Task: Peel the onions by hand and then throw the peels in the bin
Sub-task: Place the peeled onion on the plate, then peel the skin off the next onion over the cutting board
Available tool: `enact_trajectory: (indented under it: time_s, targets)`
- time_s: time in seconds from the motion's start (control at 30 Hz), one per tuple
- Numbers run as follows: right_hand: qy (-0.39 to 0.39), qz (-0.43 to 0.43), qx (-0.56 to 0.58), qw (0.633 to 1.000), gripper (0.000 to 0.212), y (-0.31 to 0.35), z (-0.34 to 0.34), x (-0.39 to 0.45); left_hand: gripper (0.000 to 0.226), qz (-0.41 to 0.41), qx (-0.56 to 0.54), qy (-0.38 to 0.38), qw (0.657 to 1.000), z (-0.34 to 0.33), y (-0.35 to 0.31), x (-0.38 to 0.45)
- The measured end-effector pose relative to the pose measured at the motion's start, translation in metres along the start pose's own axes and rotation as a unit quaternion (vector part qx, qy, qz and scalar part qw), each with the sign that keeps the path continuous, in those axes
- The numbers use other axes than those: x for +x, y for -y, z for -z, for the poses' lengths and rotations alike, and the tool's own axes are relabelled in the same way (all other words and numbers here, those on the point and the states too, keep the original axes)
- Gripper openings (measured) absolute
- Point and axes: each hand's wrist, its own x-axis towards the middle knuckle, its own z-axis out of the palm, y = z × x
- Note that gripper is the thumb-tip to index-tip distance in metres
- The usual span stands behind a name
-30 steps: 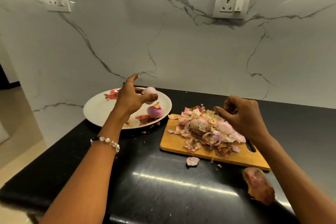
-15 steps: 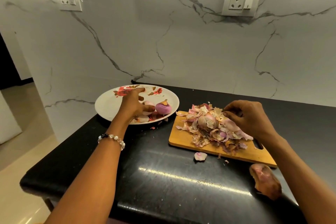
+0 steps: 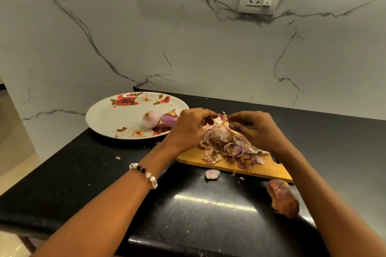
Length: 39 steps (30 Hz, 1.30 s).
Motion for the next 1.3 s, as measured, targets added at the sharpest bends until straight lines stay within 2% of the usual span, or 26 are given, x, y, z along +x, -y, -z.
enact_trajectory:
  time_s: [0.1, 0.17, 0.3, 0.43, 0.63, 0.73, 0.9, 1.03, 1.1, 1.2, 1.3]
  targets:
    - [0.083, -0.021, 0.0, 0.996, 0.053, -0.001, 0.0, -0.002, 0.051, 0.021, 0.015, 0.047, 0.999, -0.009, -0.002, -0.001]
    - [0.106, -0.024, -0.026, 0.994, 0.063, 0.0, -0.005, -0.002, 0.054, 0.031, 0.026, 0.078, 0.996, -0.011, 0.0, 0.0]
    - [0.074, -0.002, -0.037, 0.997, 0.057, 0.001, -0.013, -0.001, 0.059, 0.024, 0.066, 0.14, 0.988, -0.015, 0.008, 0.004]
    - [0.029, -0.008, 0.037, 0.999, 0.052, -0.003, -0.005, -0.002, 0.077, 0.029, 0.083, 0.17, 0.982, -0.02, 0.012, 0.008]
    - [-0.004, -0.006, 0.15, 0.989, 0.044, -0.008, -0.006, 0.001, 0.073, 0.017, 0.012, 0.054, 0.998, -0.025, 0.013, 0.012]
    - [-0.011, -0.015, 0.196, 0.98, 0.046, -0.006, -0.008, 0.0, 0.073, 0.029, -0.013, 0.034, 0.999, -0.025, 0.009, 0.011]
    - [-0.026, -0.004, 0.25, 0.968, 0.041, -0.001, -0.009, 0.0, 0.07, 0.005, -0.02, -0.016, 1.0, -0.025, 0.005, 0.011]
    - [-0.035, -0.037, 0.343, 0.938, 0.031, -0.002, -0.004, 0.001, 0.068, 0.006, -0.032, -0.048, 0.998, -0.023, 0.0, 0.011]
    - [-0.041, -0.036, 0.309, 0.949, 0.028, -0.005, 0.0, 0.002, 0.068, 0.017, -0.037, -0.055, 0.998, -0.024, -0.001, 0.011]
    - [-0.048, -0.02, 0.081, 0.995, 0.038, -0.014, 0.006, 0.004, 0.069, 0.037, -0.042, -0.063, 0.996, -0.021, 0.002, 0.013]
    - [-0.051, -0.036, -0.058, 0.996, 0.052, -0.015, 0.01, 0.003, 0.071, 0.045, -0.038, -0.071, 0.996, -0.019, 0.006, 0.015]
